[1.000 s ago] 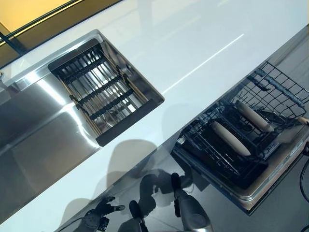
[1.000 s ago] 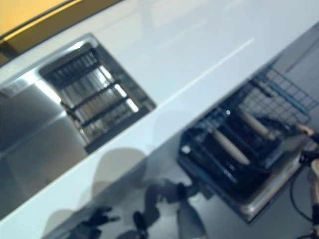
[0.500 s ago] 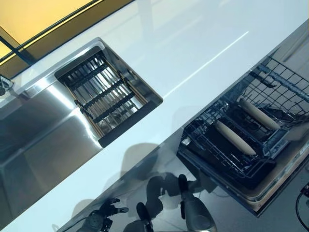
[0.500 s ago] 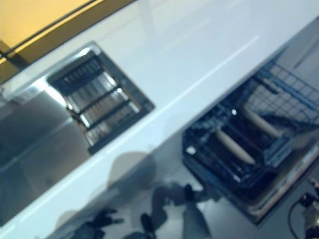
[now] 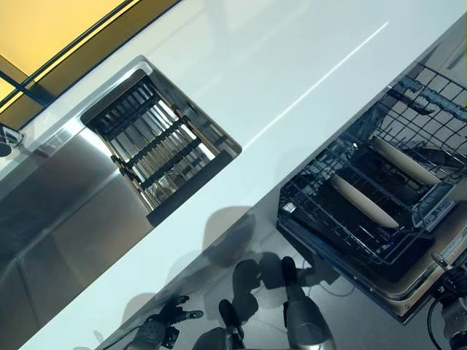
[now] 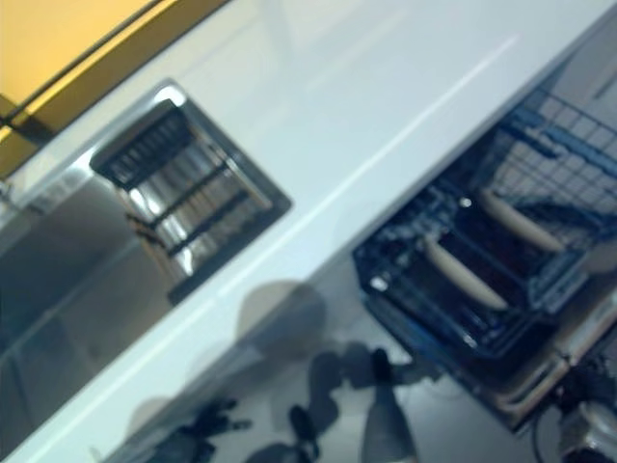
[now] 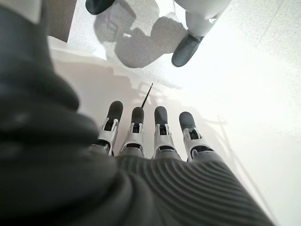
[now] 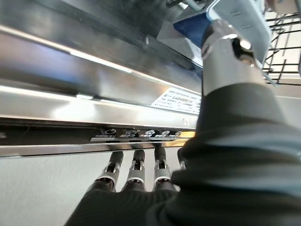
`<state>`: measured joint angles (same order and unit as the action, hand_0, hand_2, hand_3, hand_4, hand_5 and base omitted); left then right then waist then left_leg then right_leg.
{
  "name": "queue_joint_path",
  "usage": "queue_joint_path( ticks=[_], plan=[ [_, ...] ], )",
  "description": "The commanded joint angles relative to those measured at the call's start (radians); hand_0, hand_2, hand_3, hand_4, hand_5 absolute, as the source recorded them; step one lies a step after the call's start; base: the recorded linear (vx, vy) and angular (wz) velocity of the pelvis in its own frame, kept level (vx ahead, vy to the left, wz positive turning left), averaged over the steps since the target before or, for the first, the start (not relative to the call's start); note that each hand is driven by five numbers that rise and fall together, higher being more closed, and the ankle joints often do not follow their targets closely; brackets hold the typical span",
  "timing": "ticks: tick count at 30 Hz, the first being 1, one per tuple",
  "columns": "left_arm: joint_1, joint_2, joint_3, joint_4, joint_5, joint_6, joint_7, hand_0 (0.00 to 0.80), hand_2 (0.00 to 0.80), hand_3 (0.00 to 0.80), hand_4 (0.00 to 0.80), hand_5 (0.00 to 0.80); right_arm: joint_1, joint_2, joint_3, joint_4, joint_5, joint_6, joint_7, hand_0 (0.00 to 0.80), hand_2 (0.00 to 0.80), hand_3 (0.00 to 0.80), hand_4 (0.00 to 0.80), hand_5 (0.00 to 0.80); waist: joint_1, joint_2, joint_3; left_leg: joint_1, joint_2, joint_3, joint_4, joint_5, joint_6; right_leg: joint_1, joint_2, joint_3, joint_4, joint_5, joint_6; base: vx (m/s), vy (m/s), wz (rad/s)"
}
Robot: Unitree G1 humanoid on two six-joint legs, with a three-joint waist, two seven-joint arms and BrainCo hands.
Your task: Take plates into dishwasher
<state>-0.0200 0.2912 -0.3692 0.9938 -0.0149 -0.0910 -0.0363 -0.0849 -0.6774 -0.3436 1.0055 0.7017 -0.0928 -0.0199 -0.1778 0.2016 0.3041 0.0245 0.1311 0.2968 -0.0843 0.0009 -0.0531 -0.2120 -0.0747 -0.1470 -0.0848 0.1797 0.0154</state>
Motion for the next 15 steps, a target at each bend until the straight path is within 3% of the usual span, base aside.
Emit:
queue_joint_path(
  ticks=[1, 8, 15],
  plan=[
    [-0.089, 0.067, 0.063, -0.009, -0.015, -0.02, 0.033, 0.0, 0.0, 0.0, 0.0, 0.0, -0.139, 0.117, 0.151, -0.085, 0.028, -0.073, 0.272, 0.0, 0.0, 0.0, 0.0, 0.0, 0.045, -0.085, -0.036, -0.013, -0.033, -0.026, 0.032, 0.017, -0.031, 0.06, -0.043, -0.008, 0.117, -0.156, 0.038, -0.01, 0.001, -0.07],
    [-0.084, 0.056, 0.084, 0.015, 0.007, -0.021, 0.029, 0.0, 0.0, 0.0, 0.0, 0.0, -0.143, 0.157, 0.239, -0.266, 0.001, -0.071, 0.381, 0.0, 0.0, 0.0, 0.0, 0.0, 0.049, -0.107, -0.053, -0.009, -0.03, -0.019, 0.034, 0.021, -0.035, 0.074, -0.038, -0.015, 0.102, -0.151, 0.038, 0.004, -0.003, -0.13],
    [-0.071, 0.055, 0.102, 0.026, 0.032, -0.019, 0.02, 0.0, 0.0, 0.0, 0.0, 0.0, -0.135, 0.17, 0.292, -0.439, -0.041, -0.035, 0.412, 0.0, 0.0, 0.0, 0.0, 0.0, 0.053, -0.138, -0.074, -0.002, -0.023, -0.013, 0.035, 0.023, -0.037, 0.091, -0.031, -0.015, 0.088, -0.148, 0.039, 0.035, -0.022, -0.14]
  ],
)
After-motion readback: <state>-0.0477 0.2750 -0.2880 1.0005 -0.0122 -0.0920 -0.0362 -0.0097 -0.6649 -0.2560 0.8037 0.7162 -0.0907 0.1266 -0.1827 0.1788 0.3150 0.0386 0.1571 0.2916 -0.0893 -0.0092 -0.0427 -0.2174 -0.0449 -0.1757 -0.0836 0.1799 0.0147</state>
